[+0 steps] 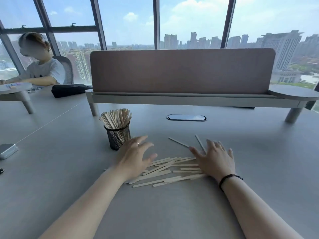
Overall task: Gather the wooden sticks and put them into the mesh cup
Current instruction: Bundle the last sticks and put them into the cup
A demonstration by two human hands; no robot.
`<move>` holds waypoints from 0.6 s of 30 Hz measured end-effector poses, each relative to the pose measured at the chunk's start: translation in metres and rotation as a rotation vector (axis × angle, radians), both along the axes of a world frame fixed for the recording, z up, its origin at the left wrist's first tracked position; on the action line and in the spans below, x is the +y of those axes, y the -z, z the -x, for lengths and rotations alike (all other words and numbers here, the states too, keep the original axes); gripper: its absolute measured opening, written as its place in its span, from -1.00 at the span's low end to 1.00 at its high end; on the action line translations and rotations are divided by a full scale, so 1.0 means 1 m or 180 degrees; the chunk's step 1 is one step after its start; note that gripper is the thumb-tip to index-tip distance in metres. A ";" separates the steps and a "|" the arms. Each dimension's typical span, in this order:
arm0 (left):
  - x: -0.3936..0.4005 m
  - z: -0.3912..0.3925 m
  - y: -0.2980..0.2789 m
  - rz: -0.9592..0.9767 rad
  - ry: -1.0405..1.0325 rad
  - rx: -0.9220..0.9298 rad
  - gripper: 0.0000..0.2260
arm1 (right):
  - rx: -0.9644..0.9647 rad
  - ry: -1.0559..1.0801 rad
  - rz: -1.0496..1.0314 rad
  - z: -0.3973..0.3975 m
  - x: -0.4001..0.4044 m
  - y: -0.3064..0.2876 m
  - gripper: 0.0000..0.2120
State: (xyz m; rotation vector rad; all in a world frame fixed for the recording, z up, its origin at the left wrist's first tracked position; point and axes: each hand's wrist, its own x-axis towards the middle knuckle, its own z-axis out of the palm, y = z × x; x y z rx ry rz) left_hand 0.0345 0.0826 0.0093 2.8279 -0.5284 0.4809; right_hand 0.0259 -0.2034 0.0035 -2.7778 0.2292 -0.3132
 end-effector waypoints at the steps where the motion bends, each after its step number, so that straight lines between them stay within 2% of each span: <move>1: 0.003 0.002 0.008 0.0135 -0.0213 0.0519 -0.43 | 0.0065 0.0161 -0.0049 -0.003 -0.007 0.003 -0.19; 3: 0.008 0.003 0.014 0.0242 -0.0466 0.1179 -0.22 | 0.0122 0.0264 0.0009 -0.008 -0.014 0.007 -0.19; 5: 0.007 0.005 0.011 0.0311 -0.0512 0.1334 -0.15 | 0.0074 0.0040 0.0138 -0.009 -0.013 0.008 -0.27; 9: 0.003 0.008 0.008 0.0291 -0.0272 0.1304 -0.19 | 0.0030 -0.0694 0.0333 -0.004 -0.002 0.005 -0.46; 13: -0.009 0.016 0.005 0.1010 0.0183 0.1359 -0.18 | -0.0138 -0.1098 0.0361 -0.001 0.003 0.005 -0.57; 16: -0.025 0.024 0.001 0.1248 0.0525 0.1367 -0.27 | -0.0325 -0.1264 0.0137 -0.002 0.002 0.009 -0.59; 18: -0.028 0.030 -0.005 0.1224 0.0627 0.1386 -0.25 | -0.0487 -0.1270 -0.0108 -0.003 0.001 0.012 -0.55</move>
